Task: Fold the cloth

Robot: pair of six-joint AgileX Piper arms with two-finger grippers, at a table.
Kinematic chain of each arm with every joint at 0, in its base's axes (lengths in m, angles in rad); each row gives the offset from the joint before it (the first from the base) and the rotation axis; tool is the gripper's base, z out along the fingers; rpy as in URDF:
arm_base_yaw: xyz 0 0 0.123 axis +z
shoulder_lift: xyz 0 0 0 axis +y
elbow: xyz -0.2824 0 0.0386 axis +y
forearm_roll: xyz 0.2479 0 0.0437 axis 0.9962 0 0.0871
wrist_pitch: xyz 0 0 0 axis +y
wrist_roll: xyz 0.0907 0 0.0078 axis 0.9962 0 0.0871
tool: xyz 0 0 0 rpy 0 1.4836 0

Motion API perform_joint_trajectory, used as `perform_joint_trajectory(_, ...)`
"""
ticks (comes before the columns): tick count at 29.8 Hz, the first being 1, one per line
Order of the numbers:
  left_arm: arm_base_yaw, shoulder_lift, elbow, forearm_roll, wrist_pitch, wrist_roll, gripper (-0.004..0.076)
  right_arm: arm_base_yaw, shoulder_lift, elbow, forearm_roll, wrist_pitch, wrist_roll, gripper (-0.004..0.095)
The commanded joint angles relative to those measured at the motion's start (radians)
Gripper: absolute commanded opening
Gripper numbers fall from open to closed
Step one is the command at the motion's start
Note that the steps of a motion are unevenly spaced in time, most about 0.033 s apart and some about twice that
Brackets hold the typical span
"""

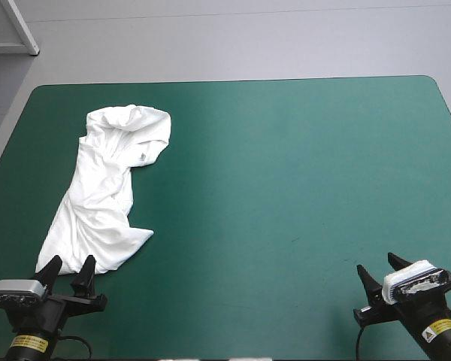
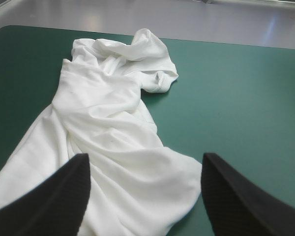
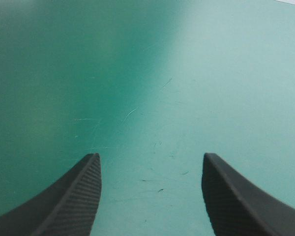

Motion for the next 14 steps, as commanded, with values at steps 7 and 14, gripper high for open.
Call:
perform_joint_trajectory(7, 0.000, 0.018, -0.027, -0.014, -0.069, 0.002, 0.0476, -0.002, 0.017, -0.033, 0.000, -0.065, 0.012, 0.0575)
perform_joint_trajectory(14, 0.000, 0.018, -0.027, -0.012, -0.068, 0.002, 0.0476, -0.002, 0.017, -0.033, 0.000, -0.058, 0.012, 0.0575)
